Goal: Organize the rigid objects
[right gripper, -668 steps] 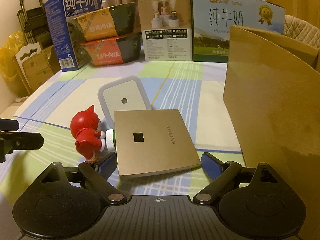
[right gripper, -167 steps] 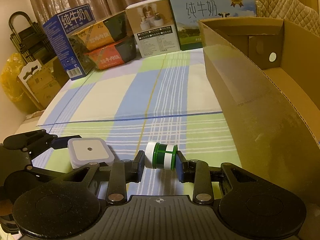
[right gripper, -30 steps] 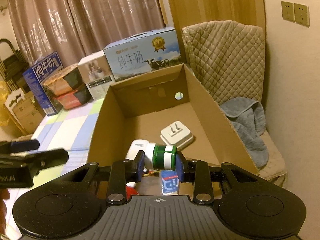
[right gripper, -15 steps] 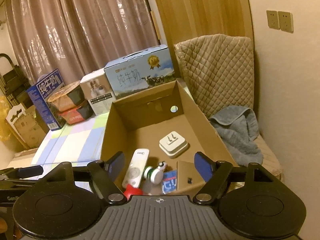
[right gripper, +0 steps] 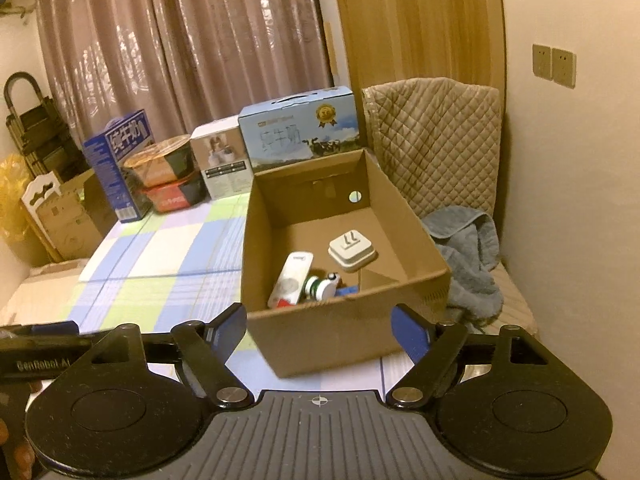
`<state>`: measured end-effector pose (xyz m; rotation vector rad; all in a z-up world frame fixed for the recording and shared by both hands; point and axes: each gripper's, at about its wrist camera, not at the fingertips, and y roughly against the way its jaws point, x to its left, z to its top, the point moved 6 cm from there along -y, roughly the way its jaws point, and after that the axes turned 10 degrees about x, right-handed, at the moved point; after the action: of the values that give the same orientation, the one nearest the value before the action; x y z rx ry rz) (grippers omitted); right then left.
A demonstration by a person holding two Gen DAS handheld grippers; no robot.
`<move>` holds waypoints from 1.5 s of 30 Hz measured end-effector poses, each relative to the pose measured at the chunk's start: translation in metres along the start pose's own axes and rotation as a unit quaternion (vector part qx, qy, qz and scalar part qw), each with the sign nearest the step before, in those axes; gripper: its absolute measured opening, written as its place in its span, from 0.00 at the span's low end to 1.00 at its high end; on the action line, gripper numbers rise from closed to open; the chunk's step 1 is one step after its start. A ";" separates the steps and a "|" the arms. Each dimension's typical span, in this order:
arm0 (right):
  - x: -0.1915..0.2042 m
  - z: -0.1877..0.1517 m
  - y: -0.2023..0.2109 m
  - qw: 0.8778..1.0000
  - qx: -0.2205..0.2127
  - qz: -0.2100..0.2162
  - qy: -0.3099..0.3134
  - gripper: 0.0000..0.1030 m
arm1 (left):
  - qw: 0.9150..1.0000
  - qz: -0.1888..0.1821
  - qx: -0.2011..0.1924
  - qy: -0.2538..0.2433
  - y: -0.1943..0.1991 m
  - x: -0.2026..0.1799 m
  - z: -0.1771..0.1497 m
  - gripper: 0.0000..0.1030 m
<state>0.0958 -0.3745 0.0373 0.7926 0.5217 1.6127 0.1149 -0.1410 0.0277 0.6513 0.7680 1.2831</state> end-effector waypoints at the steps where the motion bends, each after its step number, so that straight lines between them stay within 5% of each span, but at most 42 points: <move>1: 0.003 -0.005 0.005 1.000 0.001 -0.001 0.004 0.75 | 1.000 0.002 -0.003 0.003 0.005 0.000 -0.002 0.99; 16: 0.023 -0.055 0.043 0.999 0.013 -0.014 0.035 0.75 | 1.000 0.007 -0.011 0.024 0.046 0.004 -0.035 0.99; 45: 0.027 -0.064 0.046 0.999 0.011 -0.029 0.038 0.75 | 1.000 0.005 -0.011 0.003 0.047 -0.009 -0.055 0.99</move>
<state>0.0162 -0.3510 0.0330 0.7292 0.6125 1.5898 0.0422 -0.1415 0.0330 0.6348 0.7567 1.3012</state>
